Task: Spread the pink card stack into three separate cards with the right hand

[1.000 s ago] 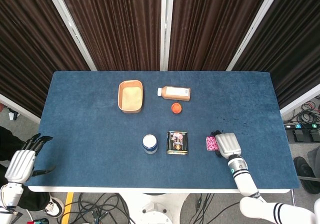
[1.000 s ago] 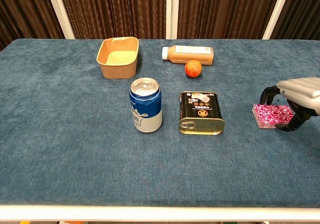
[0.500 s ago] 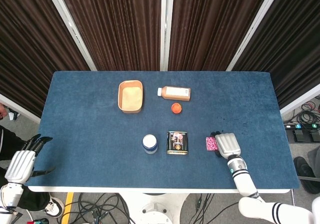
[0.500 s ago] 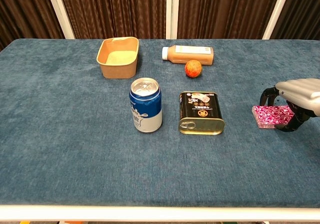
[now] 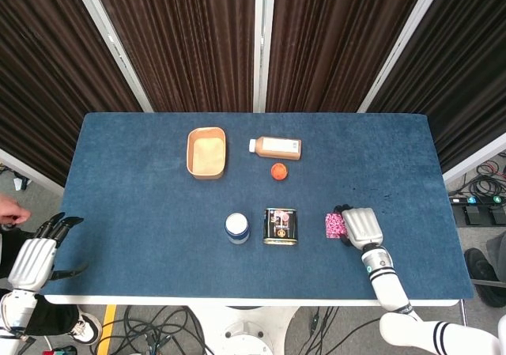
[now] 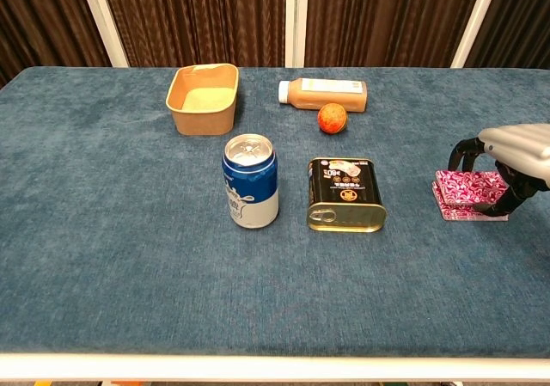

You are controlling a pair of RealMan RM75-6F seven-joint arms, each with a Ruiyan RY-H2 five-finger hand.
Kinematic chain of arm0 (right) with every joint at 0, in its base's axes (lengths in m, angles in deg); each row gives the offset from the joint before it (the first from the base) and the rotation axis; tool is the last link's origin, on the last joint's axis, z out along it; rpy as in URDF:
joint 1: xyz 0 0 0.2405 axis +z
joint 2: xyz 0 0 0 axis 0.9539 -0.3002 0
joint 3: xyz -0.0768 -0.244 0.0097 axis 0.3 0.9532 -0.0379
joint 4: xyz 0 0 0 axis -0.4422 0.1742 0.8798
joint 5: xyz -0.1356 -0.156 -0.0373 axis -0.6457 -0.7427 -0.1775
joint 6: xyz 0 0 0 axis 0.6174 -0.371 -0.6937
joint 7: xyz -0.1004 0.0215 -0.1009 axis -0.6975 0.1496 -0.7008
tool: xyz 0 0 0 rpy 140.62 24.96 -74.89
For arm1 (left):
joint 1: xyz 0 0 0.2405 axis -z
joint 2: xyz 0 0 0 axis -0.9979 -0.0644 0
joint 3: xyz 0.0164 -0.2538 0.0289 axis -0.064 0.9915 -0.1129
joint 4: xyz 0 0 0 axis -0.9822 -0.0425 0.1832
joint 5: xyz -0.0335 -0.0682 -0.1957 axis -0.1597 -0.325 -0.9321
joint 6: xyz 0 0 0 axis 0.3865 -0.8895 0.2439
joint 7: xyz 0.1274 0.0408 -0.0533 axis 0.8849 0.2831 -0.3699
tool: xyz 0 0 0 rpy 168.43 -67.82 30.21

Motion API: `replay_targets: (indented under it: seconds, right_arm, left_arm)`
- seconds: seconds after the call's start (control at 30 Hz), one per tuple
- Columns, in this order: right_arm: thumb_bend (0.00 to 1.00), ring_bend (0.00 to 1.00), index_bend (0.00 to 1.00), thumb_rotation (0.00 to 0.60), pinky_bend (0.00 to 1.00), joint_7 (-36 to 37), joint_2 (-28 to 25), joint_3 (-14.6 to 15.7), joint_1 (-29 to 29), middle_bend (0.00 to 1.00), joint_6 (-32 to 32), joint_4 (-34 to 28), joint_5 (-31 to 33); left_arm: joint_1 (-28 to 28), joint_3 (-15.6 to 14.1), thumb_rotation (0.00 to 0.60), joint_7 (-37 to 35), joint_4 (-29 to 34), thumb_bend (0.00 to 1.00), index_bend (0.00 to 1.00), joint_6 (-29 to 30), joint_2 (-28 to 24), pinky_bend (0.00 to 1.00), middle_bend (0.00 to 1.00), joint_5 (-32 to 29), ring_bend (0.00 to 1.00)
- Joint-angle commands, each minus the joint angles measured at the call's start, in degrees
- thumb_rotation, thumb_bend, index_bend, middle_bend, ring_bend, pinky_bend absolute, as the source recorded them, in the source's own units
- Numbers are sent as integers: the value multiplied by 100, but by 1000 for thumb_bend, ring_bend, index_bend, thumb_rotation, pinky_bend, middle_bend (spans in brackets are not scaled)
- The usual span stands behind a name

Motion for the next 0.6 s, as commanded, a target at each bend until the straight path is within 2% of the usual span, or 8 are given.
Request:
replay_targets:
  seconds: [0.03,0.3,0.6]
  right_arm:
    - [280,744,402,600,821,12,-40,-41,22,366,-18,-40,-21]
    - [279,744,404,600,821,-82,4,-327,298,367,89,116,82]
    - [284,744,406,600,821,-481,473,-548,868,368,454,869,333]
  left_arm:
    - [1,-4,600,7,5,0,175,-3,0,158,160,4,65]
    - [-3,-1,600,38,50,0,175,15,-34,158,160,9,65]
    - [-12,-1,600,35,48,0,176,12,-43,158,160,-5,65]
